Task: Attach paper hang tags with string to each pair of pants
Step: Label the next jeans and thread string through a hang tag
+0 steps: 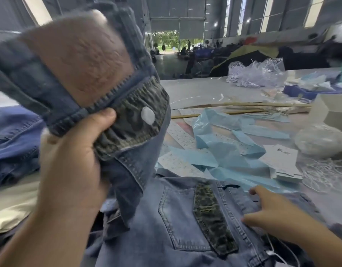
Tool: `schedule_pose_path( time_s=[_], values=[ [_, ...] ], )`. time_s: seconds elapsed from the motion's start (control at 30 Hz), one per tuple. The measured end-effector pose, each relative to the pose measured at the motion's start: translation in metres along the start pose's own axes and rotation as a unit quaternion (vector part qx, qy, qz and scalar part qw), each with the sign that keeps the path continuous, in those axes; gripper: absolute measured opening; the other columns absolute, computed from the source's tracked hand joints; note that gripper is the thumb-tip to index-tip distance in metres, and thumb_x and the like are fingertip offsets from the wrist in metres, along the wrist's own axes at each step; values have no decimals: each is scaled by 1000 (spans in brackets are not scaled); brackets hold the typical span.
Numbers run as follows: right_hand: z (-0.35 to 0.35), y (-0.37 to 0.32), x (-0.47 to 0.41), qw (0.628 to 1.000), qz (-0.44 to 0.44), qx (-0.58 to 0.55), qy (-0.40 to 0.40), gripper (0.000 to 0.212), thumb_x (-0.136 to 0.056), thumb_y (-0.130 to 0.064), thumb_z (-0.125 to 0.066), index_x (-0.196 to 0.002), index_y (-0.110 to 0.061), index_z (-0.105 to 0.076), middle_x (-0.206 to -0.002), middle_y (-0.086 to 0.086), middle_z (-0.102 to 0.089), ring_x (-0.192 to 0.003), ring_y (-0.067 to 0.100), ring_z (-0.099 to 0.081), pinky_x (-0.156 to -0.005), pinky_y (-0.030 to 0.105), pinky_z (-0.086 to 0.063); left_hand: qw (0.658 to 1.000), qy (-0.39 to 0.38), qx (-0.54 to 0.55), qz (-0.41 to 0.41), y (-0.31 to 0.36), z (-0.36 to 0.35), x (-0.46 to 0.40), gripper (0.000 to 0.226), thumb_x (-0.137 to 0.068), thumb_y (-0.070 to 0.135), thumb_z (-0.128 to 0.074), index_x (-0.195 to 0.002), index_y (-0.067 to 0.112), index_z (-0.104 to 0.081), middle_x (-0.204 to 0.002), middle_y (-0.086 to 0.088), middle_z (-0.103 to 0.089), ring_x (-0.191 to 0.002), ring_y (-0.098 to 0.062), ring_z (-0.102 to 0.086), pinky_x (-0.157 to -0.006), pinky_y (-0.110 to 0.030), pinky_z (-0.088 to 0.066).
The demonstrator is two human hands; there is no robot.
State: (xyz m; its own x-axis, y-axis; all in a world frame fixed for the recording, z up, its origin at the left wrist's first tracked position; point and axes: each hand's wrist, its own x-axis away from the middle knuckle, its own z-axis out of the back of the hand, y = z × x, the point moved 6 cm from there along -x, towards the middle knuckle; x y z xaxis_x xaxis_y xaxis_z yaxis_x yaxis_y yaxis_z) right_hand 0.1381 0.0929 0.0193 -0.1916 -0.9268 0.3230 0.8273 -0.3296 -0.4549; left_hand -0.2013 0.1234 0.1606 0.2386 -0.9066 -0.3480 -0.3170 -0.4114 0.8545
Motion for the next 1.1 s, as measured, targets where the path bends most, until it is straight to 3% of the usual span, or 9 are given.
schedule_pose_path(
  time_s=[0.1, 0.23, 0.43, 0.6, 0.77, 0.87, 0.93, 1.03, 1.1],
  values=[
    [-6, -1, -5, 1000, 11, -18, 9, 86, -72, -49, -72, -145, -27, -31, -118, -2, -59, -85, 6, -62, -78, 31, -54, 996, 17, -78, -34, -11, -15, 21, 41, -62, 35, -80, -102, 29, -74, -94, 0, -77, -84, -25, -75, -66, -45, -58],
    [-14, 19, -1, 998, -4, -56, -21, 101, -68, -60, -74, -151, -27, -26, -152, -6, -38, -115, 9, -49, -88, 23, -39, 983, -90, -152, -41, -42, -40, 49, 30, -70, 21, -79, -93, 38, -74, -86, 12, -76, -78, -6, -73, -57, -13, -53],
    [2, 33, 1, 988, 12, -132, 80, 47, -67, -15, -76, -107, -30, -57, -101, -6, -65, -82, 7, -63, -74, 29, -51, 966, -128, -224, -35, -57, -63, 60, 29, -71, 27, -71, -97, 40, -70, -90, 20, -73, -83, 3, -68, -63, -9, -50],
    [83, 71, 17, 925, 35, -253, 281, 59, -42, -30, -68, -99, -45, -67, -81, -8, -74, -70, 18, -72, -59, 39, -59, 962, -128, -236, -46, -57, -80, 61, 35, -71, 31, -71, -106, 30, -70, -94, 17, -74, -91, -1, -69, -75, -30, -54],
    [87, 103, 8, 973, -37, -52, 223, 45, -53, -19, -79, -94, -31, -65, -66, -5, -67, -63, 16, -64, -56, 35, -52, 957, -172, -227, -63, -56, -106, 65, 36, -75, 28, -71, -110, 32, -67, -97, 19, -73, -91, 1, -68, -71, -23, -57],
    [28, 97, 4, 983, -107, 142, 55, 42, -73, -31, -75, -111, -23, -59, -106, -1, -64, -92, 16, -58, -81, 30, -49, 949, -193, -241, -57, -63, -112, 69, 30, -77, 23, -73, -104, 34, -64, -89, 22, -71, -81, 3, -67, -61, -21, -55],
    [27, 73, 10, 976, -41, 169, 132, 60, -76, -43, -73, -130, -24, -53, -127, 0, -57, -114, 19, -53, -97, 32, -44, 942, -212, -255, -51, -68, -115, 72, 27, -79, 26, -72, -101, 38, -60, -87, 18, -71, -76, -3, -66, -59, -30, -54],
    [31, 7, 39, 959, 153, -225, 77, 89, -59, -56, -86, -137, -34, -51, -136, -13, -57, -126, 9, -52, -104, 32, -42, 918, -241, -308, -69, -72, -123, 82, 20, -79, 35, -67, -95, 36, -55, -76, 10, -67, -63, -11, -62, -51, -41, -49],
    [22, -53, 69, 829, 309, -454, -105, 75, -67, -48, -86, -133, -28, -56, -133, -5, -62, -124, 16, -57, -98, 34, -49, 884, -251, -371, -131, -67, -133, 95, 26, -74, 35, -64, -95, 36, -49, -79, 12, -63, -68, -8, -57, -50, -29, -44]
  ],
)
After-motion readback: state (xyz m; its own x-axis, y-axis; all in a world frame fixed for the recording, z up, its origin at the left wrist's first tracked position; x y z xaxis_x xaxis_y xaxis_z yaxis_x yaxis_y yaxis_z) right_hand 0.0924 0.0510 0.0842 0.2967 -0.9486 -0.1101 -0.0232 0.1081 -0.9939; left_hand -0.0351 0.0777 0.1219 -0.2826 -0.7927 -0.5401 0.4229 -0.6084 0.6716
